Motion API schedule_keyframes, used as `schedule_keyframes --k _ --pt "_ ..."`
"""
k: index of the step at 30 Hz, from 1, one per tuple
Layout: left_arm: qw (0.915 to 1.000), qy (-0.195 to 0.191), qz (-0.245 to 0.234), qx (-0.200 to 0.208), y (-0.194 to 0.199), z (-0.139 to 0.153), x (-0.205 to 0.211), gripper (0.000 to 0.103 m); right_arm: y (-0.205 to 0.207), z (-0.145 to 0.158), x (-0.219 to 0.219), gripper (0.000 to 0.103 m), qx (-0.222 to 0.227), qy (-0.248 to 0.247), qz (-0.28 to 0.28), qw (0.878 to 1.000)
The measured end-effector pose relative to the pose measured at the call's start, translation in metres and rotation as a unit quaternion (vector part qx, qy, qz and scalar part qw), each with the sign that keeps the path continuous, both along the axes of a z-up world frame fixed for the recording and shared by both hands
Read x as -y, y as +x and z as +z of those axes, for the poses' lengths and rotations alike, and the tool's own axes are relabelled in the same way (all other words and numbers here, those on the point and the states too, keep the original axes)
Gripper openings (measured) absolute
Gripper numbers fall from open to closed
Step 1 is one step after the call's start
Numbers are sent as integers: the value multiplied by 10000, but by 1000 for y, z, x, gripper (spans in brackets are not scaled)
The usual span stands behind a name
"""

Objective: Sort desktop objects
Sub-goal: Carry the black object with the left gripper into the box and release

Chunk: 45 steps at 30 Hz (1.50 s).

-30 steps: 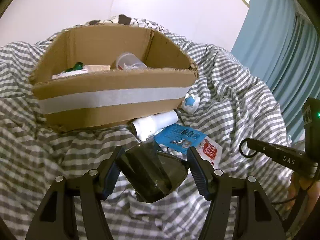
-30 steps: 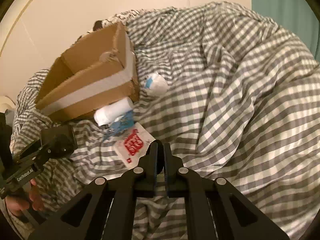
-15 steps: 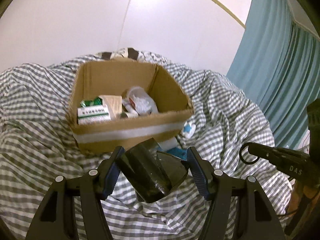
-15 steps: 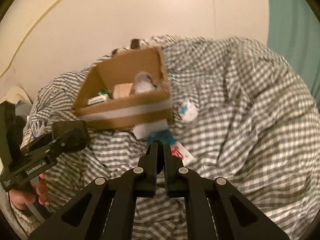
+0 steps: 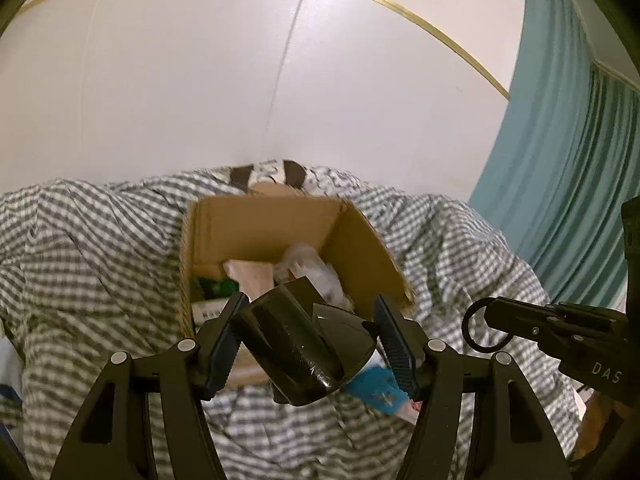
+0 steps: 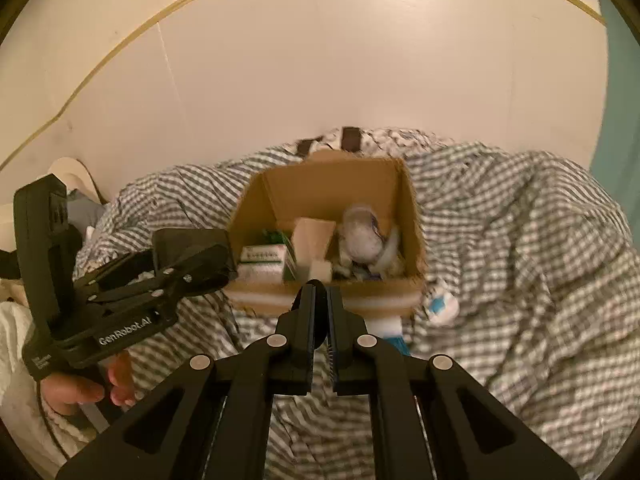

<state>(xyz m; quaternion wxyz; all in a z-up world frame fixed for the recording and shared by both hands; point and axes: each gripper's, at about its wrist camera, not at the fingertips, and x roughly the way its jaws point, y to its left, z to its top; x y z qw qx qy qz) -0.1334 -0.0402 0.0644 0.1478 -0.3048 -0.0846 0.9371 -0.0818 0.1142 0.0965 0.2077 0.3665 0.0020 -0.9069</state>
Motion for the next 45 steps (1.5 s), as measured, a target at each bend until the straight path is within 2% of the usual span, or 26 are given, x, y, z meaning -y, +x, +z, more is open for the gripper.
schedule_keyframes --k 8,12,20,24,28,32,33,34,35,36,37,39,45 --pt "9996 109 239 46 -51 -11 20 66 -54 0 23 5 -18 -61 215 9997" --pt "9993 189 259 182 -80 -28 25 66 -82 -13 30 5 68 -29 289 9996" --pt "9988 20 277 411 -136 -51 24 66 -148 -45 43 5 295 122 307 9990" --pt "9986 83 254 453 -159 -55 20 66 -186 -62 50 5 481 239 269 9982" --pt "9981 -32 231 566 -177 -65 12 66 -221 -77 53 5 883 375 226 9951" --pt "9971 -115 207 717 -186 -77 7 66 -240 -91 53 6 1179 669 74 9907" --pt "9967 -172 210 764 -186 -80 6 67 -242 -94 52 7 1255 708 41 9895" --pt "9962 -246 226 803 -186 -81 5 71 -241 -95 48 16 1283 750 -95 9888" --pt "9957 -331 259 825 -186 -82 4 76 -240 -95 44 37 1280 734 -181 9889" --pt "9950 -441 331 837 -184 -81 3 85 -238 -95 41 49 1297 673 -203 9891" --pt "9946 -488 391 826 -181 -79 3 91 -237 -94 38 71 1353 578 -225 9889" --pt "9943 -487 478 822 -175 -74 5 94 -232 -89 31 73 1340 459 -303 9894" --pt "9939 -457 585 821 -145 -56 13 94 -199 -50 14 73 1054 251 -350 9935"
